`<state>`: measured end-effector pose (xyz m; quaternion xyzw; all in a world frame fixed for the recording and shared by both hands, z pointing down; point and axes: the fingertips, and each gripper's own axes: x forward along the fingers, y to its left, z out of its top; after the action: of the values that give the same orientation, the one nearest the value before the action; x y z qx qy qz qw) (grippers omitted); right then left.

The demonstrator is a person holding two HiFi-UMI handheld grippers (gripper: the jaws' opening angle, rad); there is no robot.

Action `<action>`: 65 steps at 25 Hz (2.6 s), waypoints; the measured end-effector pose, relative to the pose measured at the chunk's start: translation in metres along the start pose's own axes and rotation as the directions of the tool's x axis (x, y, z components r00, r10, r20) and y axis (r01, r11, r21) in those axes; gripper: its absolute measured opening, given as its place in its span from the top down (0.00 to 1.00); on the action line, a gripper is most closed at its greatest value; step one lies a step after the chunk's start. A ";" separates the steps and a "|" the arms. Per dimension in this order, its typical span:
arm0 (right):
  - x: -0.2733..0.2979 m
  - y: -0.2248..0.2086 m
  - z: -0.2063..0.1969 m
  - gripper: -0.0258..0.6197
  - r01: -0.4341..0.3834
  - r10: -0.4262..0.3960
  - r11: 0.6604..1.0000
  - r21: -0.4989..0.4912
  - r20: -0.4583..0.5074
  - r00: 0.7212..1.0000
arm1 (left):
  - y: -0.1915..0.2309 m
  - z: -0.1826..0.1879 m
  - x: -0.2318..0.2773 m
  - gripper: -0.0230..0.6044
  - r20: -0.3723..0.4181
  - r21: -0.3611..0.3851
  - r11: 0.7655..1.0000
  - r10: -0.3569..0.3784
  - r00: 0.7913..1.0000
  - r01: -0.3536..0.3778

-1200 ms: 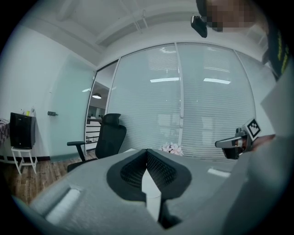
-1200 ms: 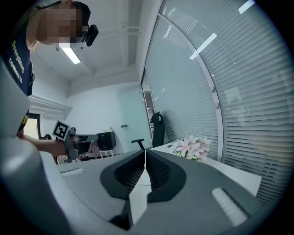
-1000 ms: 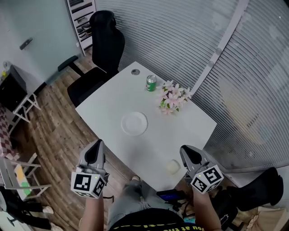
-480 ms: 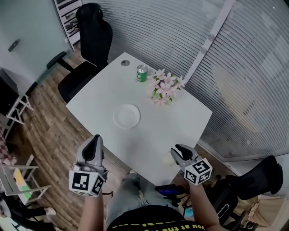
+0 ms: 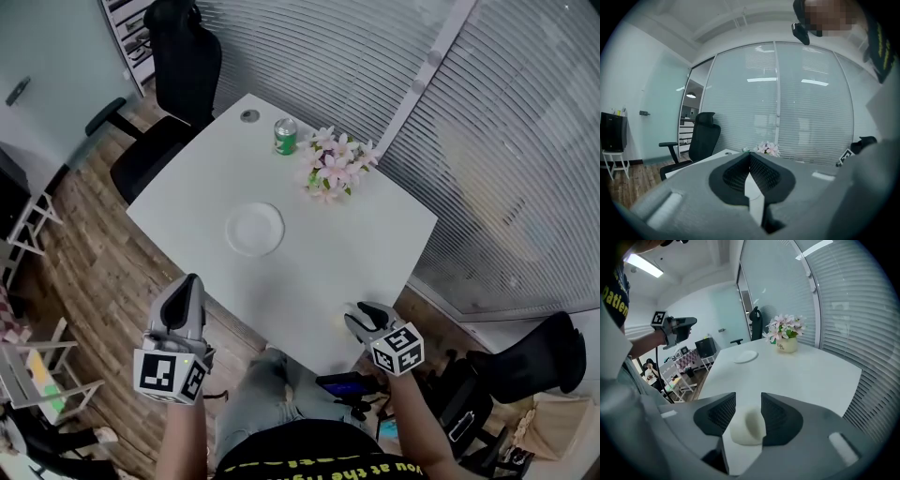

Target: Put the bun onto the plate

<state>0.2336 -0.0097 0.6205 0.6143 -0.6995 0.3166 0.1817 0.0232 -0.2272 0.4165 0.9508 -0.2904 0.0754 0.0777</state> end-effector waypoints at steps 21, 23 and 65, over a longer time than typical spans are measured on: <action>0.035 0.005 -0.055 0.43 -0.032 0.005 0.995 -0.094 -0.271 0.962 | -0.003 -0.006 0.006 0.96 -0.022 0.006 1.000 -0.009 1.000 0.009; 0.037 0.004 -0.056 0.43 -0.032 0.004 0.995 -0.099 -0.279 0.960 | -0.003 -0.006 0.004 0.96 -0.024 0.006 1.000 -0.006 1.000 0.007; 0.023 -0.002 0.000 0.46 -0.026 0.017 0.999 -0.043 -0.193 0.981 | 0.013 -0.007 -0.018 0.96 -0.001 -0.004 0.998 0.070 0.998 -0.070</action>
<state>0.2318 -0.0270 0.6357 0.5687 -0.6924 0.3605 0.2591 0.0006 -0.2275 0.4211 0.9398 -0.3236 0.0778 0.0773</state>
